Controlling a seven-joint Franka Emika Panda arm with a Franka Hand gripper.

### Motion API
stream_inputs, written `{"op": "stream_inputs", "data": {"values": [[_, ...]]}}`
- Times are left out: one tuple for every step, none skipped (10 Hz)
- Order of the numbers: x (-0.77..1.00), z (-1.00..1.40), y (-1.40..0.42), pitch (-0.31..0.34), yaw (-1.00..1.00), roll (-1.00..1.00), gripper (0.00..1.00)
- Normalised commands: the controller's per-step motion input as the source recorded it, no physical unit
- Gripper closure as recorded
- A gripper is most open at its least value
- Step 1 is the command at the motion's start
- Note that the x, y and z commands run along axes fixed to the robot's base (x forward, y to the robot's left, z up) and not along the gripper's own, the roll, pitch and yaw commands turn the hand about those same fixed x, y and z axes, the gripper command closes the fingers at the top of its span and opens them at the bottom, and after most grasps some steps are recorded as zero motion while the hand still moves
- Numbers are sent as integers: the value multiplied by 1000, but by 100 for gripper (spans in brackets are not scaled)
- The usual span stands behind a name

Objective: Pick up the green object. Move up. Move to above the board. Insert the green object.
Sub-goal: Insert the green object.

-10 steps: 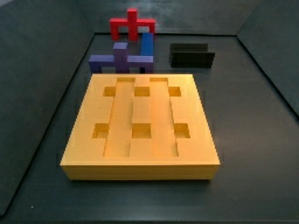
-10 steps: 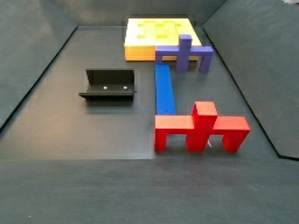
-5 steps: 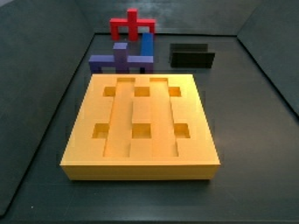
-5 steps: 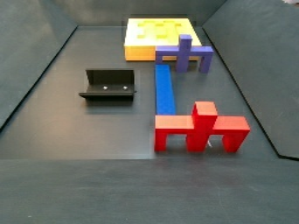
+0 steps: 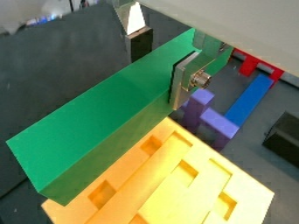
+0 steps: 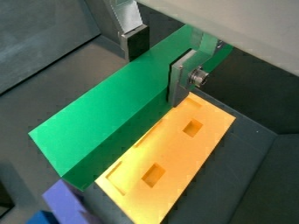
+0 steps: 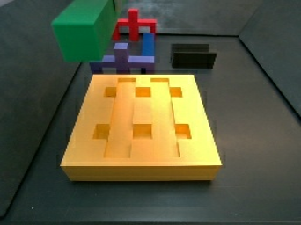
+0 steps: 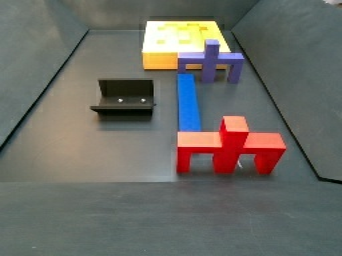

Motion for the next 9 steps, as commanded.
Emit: {"op": "stream_inputs", "data": {"values": [[191,-700,-89,0,0,-66,100],[220,-771,-120,0,0,0,100],[209,-857,-103,24,0,-13,100],[246,-849,-111,30,11,0,100],[240,-829,-143,53,37,0,100],[143,-729,-111,7,57,0,100],[40,-546,-111,-37,140,163,100],[0,-457,-63,-14,129,294,100],[0,-526,-40,-26,123,291,100]]}}
